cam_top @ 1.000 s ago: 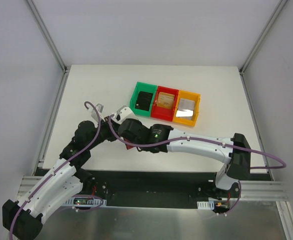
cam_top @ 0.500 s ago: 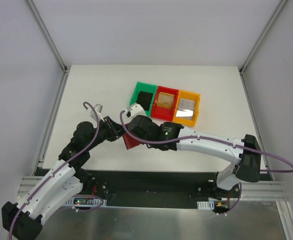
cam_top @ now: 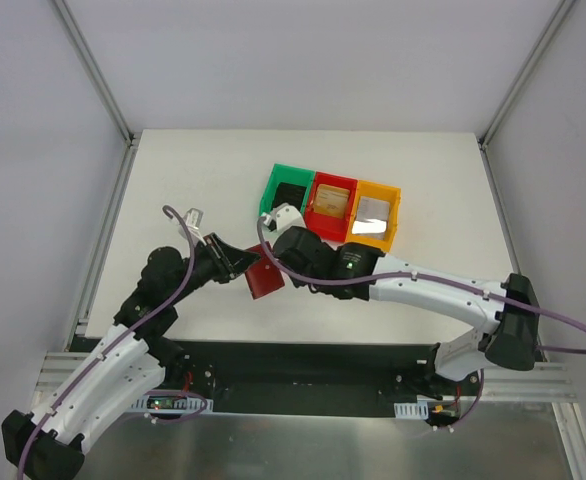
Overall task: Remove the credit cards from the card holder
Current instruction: Open the card holder.
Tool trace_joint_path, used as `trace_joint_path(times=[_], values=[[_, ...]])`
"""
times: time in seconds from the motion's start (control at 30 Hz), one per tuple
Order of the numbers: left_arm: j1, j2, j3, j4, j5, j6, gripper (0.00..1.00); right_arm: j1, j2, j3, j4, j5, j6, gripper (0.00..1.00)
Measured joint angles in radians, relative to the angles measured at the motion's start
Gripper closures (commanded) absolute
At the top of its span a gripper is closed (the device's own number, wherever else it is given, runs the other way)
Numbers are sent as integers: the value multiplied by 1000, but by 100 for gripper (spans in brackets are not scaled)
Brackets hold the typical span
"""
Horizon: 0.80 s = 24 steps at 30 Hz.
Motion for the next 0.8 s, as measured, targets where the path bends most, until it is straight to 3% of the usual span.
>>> trace_joint_path(times=[0.3,0.33,0.4,0.57,0.67,0.8], values=[[0,-67,-59,127,61,32,100,-84,-146,-116,11,-13,14,82],[0,-74,-72,151,72,33,100,-95,-168,-128,13,-16,14,75],[0,-87,-108,210,101,33,100,-121,-216,-155,23,-31,14,50],[0,-96,-169,362,179,30,100,-153,-386,-306,179,-122,-6,26],[0,-81,-174,448,227,27,100,-155,-480,-399,264,-220,-8,23],[0,-48,-173,547,297,16,100,-167,-503,-406,332,-345,-8,24]])
